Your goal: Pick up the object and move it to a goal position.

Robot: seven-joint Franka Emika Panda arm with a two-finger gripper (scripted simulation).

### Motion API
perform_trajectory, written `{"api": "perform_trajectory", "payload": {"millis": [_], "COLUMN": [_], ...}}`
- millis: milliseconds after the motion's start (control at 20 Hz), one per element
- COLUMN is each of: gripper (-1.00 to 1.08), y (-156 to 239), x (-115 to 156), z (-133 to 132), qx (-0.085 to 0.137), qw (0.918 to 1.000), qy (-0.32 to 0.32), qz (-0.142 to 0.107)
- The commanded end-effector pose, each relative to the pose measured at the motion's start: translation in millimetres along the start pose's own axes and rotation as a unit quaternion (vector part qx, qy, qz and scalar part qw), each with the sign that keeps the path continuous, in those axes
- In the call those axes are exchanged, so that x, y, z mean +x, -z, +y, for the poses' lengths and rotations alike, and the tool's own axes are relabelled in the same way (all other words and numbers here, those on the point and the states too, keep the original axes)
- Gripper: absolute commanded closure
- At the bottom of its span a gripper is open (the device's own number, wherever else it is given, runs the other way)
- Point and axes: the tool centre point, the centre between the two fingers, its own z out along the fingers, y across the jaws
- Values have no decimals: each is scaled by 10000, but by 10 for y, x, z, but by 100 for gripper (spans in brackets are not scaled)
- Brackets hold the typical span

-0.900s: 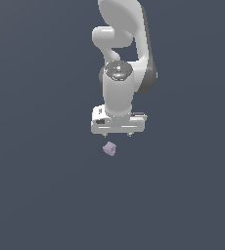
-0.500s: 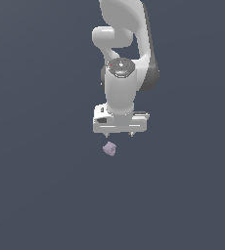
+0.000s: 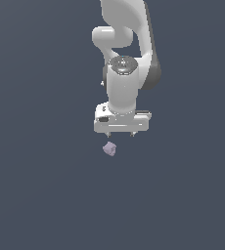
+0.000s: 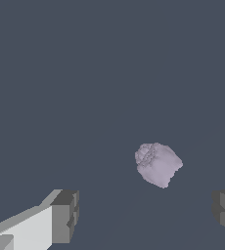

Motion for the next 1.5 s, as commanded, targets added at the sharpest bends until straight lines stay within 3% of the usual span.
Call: {"api": "perform_trajectory", "payload": {"millis": [0, 450, 750, 1100, 1450], "gripper": [-92, -92, -92, -92, -92], "y": [-14, -122, -242, -397, -550], "x": [-1, -8, -19, -38, -61], "z": [10, 85, 167, 269, 367], "qx": [-4, -36, -60, -75, -71], "qw": [10000, 9975, 9901, 9731, 9478], "qy": [71, 701, 1401, 2301, 3183], "qz": [-4, -36, -75, -127, -176]}}
